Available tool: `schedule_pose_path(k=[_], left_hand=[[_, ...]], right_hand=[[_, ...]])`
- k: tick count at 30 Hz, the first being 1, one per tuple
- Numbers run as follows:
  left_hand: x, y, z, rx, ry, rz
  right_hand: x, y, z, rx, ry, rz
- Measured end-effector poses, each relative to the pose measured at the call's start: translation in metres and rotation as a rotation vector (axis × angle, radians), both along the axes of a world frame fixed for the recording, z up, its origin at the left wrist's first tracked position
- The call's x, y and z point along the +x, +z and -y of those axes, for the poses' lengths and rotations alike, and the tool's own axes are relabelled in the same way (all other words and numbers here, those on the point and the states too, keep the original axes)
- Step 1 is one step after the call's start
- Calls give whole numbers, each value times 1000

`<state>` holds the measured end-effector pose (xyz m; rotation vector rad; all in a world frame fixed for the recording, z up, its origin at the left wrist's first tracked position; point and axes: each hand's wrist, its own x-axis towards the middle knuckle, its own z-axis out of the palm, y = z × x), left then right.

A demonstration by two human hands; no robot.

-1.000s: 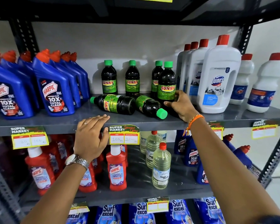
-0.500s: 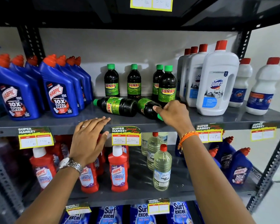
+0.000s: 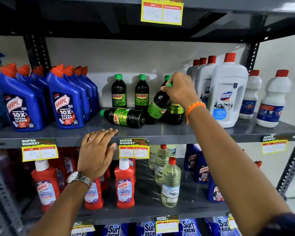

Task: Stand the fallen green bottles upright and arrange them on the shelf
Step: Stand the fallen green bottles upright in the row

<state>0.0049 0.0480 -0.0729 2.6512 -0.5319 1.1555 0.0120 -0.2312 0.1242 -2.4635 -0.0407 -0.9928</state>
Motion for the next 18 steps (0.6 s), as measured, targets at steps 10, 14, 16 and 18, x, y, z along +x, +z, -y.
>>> schedule_pose_path(k=[10, 14, 16, 18], left_hand=[[4, -3, -1, -38, -35, 11], [6, -5, -1, -48, -35, 8], [7, -5, -1, -47, -28, 4], [8, -6, -2, -46, -24, 5]], right_hand=[[48, 46, -36, -188, 64, -234], [59, 40, -44, -161, 79, -278], [65, 36, -45, -123, 90, -293], [70, 33, -43, 6, 134, -328]])
